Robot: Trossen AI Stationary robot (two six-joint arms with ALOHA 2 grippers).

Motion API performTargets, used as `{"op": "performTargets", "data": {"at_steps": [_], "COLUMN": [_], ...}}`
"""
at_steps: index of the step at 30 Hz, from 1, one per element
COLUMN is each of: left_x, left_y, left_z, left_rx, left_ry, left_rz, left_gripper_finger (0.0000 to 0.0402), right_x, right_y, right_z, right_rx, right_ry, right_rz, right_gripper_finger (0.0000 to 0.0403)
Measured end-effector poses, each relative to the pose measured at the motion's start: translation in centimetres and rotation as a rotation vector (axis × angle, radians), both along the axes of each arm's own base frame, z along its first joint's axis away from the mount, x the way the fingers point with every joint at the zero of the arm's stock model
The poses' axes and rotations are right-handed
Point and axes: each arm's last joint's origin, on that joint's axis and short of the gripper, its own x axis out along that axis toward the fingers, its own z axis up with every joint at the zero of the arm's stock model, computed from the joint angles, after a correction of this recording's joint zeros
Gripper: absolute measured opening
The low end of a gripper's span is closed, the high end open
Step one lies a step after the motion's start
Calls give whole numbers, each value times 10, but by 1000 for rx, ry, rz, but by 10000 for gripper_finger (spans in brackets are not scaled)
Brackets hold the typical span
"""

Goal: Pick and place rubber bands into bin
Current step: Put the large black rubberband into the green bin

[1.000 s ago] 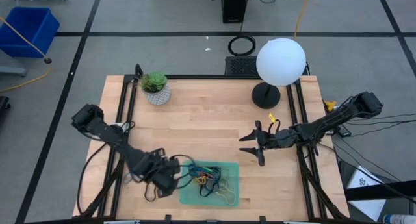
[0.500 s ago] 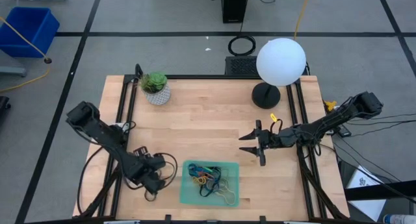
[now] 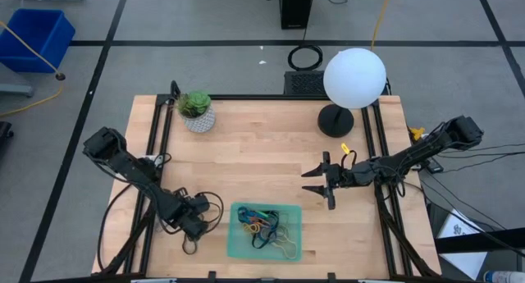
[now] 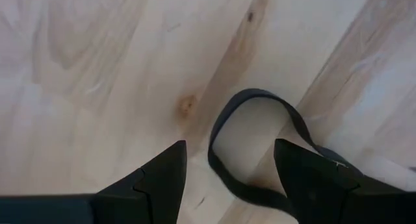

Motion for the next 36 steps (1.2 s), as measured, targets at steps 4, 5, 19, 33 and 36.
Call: {"op": "performTargets", "data": {"at_steps": [4, 5, 19, 33, 36], "left_x": [-4, -5, -5, -7, -6], "left_y": [3, 3, 3, 6, 6], "left_z": [-11, -13, -17, -18, -18], "left_rx": [-25, -41, -51, -4, 8], "left_ry": [5, 0, -25, -10, -14], "left_rz": [19, 20, -12, -274, -371], "left_gripper_finger": [239, 239, 239, 239, 239], "right_x": [0, 0, 0, 0, 0], "right_y": [0, 0, 0, 0, 0], "right_z": [0, 0, 0, 0, 0], "right_rx": [0, 0, -10, -12, -12], "right_ry": [0, 0, 0, 0, 0], "right_rz": [0, 0, 2, 2, 2], "right_gripper_finger": [176, 176, 174, 176, 176]}}
